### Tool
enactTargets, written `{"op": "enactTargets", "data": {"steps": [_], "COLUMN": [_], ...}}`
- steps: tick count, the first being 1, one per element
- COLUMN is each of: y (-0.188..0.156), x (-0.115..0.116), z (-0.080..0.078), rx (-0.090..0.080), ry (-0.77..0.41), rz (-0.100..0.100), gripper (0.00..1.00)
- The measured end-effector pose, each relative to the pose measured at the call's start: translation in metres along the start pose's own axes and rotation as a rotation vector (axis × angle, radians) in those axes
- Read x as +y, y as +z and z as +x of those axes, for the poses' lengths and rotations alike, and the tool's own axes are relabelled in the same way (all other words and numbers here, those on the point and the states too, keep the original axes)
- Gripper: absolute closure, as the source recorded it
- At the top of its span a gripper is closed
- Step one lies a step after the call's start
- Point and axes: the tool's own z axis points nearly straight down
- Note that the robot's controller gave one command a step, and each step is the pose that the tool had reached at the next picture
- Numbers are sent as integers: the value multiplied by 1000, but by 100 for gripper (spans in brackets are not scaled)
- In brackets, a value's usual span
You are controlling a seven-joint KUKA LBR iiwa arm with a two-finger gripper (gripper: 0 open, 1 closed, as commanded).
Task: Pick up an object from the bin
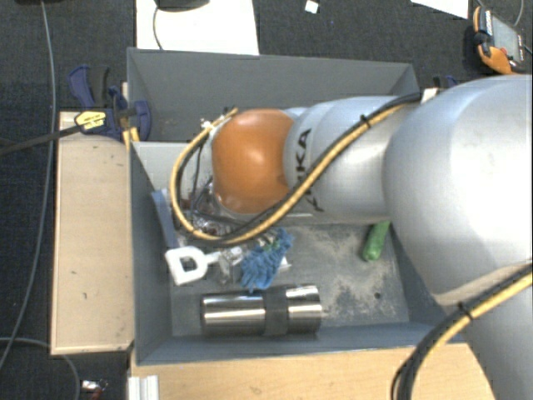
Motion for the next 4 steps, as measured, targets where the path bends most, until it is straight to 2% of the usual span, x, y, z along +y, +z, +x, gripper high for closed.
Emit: {"op": "enactTargets", "data": {"steps": [1, 3, 4], "y": [-1, -12, -34], "x": [39, 39, 40], "z": [16, 16, 17], "rx": [-16, -16, -11], "ry": [21, 24, 25], "rz": [3, 2, 1], "gripper": [100, 100, 100]}}
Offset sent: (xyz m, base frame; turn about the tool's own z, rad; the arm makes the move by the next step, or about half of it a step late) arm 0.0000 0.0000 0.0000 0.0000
